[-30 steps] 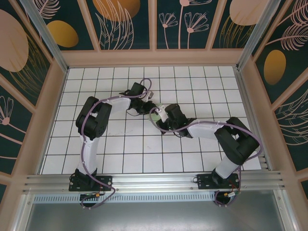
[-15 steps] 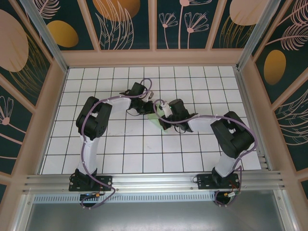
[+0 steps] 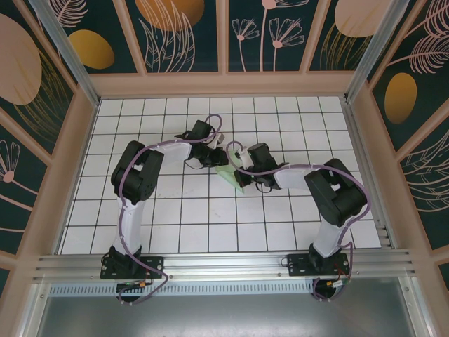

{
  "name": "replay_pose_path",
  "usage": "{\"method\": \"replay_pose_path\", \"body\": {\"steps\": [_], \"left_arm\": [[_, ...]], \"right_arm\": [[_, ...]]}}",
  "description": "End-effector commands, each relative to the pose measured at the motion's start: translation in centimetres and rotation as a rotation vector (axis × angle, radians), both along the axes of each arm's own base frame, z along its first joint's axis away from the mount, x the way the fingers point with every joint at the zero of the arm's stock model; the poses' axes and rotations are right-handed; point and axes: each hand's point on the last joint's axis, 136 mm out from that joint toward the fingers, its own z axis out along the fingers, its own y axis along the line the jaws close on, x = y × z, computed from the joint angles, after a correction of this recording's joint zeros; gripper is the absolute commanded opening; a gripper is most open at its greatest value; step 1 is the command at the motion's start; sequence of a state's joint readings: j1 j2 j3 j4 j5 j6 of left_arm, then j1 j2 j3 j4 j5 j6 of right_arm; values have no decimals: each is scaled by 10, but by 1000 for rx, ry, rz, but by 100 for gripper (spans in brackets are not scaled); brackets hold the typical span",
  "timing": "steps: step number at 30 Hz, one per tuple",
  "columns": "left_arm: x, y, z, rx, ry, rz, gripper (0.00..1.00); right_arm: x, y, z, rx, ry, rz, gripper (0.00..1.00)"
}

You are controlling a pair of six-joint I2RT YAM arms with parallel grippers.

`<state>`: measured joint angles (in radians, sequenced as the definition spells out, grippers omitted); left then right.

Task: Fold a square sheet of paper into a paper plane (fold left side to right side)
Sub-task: Third fold the triangle at the center of the table.

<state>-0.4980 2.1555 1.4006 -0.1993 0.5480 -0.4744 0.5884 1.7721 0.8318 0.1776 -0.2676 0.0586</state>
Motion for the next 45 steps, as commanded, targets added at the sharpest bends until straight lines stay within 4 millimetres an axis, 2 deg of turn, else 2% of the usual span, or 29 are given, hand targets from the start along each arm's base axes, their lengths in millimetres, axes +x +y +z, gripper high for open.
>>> {"method": "replay_pose_path", "body": {"steps": [1,13,32,38,42,45], "left_arm": [[-19,2,-31,65,75,-26,22],[-20,1,-30,64,75,-27,22],[-17,0,-25,63,61,-22,24],[-6,5,-2,78,12,-11,30],[5,20,20,82,-27,24,35],[6,33,38,82,-61,49,35]], "right_arm": [[8,2,0,14,18,-12,0],[9,1,-6,9,42,-16,0],[-7,-8,-24,-15,127,-55,0],[-13,-14,-33,-43,155,-63,0],[-16,-16,-37,-54,165,-63,0],[-15,-17,-37,-57,165,-63,0]]}}
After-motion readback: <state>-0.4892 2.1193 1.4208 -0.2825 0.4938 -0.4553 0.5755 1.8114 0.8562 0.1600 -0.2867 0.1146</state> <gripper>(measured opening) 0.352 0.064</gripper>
